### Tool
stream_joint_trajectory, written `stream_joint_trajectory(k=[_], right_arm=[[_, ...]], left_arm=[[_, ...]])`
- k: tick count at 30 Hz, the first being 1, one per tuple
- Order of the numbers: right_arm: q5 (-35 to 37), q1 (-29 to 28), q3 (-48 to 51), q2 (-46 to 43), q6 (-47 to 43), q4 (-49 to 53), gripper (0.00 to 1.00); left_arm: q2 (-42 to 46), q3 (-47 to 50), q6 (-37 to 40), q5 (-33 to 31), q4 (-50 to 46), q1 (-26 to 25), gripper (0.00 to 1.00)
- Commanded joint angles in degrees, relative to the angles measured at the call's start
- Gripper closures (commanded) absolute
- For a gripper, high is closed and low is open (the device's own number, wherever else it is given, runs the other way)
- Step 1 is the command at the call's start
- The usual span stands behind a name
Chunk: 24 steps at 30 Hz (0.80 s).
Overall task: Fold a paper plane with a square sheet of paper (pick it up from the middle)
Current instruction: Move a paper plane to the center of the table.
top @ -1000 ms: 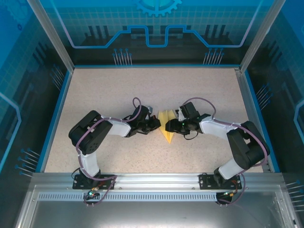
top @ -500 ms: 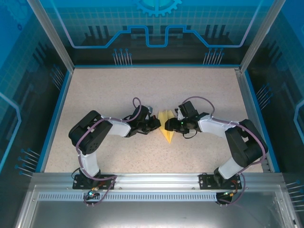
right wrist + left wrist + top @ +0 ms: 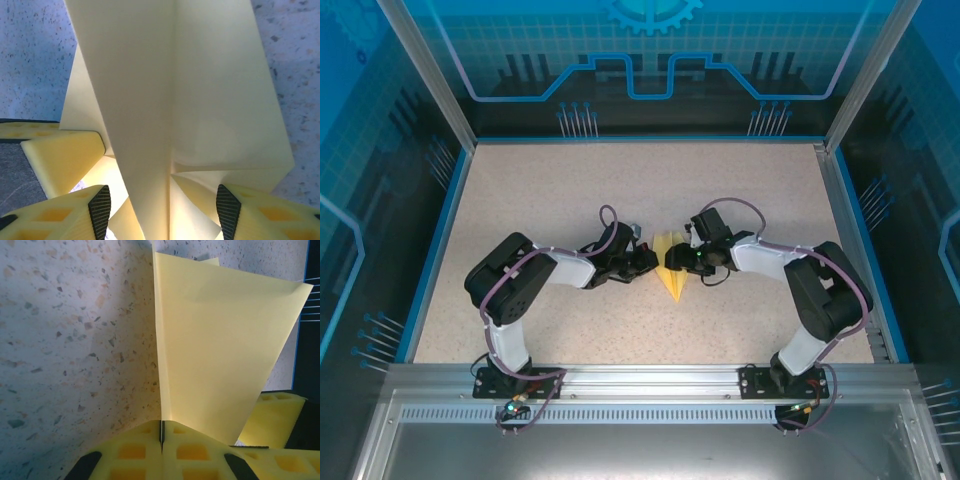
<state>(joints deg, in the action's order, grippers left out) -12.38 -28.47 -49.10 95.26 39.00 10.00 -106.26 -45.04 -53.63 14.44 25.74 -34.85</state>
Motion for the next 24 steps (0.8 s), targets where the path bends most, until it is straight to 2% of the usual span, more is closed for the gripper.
stream_joint_trajectory(k=[1, 4, 12, 19, 24], right_arm=[[-3.9, -1.0, 0.5, -1.1, 0.5, 0.4, 0.40], [-6.1, -1.7, 2.2, -2.9, 2.0, 0.7, 0.40], [-3.8, -3.0, 1.3, -2.2, 3.3, 2.7, 0.42], [3.9, -5.7, -3.9, 0.8, 2.5, 7.7, 0.55], [8.1, -7.4, -6.0, 2.8, 2.1, 10.4, 0.58]], left_arm=[[-0.4, 0.4, 1.5, 0.7, -0.8, 0.4, 1.00], [-0.1, 0.4, 1.6, 0.7, -0.8, 0.3, 1.00], [-0.2, 0.3, 1.5, 0.9, -0.7, 0.4, 1.00], [0.0, 0.3, 0.9, 0.9, -0.8, 0.4, 1.00], [0.3, 0.1, 0.8, 1.3, -0.9, 0.3, 1.00]])
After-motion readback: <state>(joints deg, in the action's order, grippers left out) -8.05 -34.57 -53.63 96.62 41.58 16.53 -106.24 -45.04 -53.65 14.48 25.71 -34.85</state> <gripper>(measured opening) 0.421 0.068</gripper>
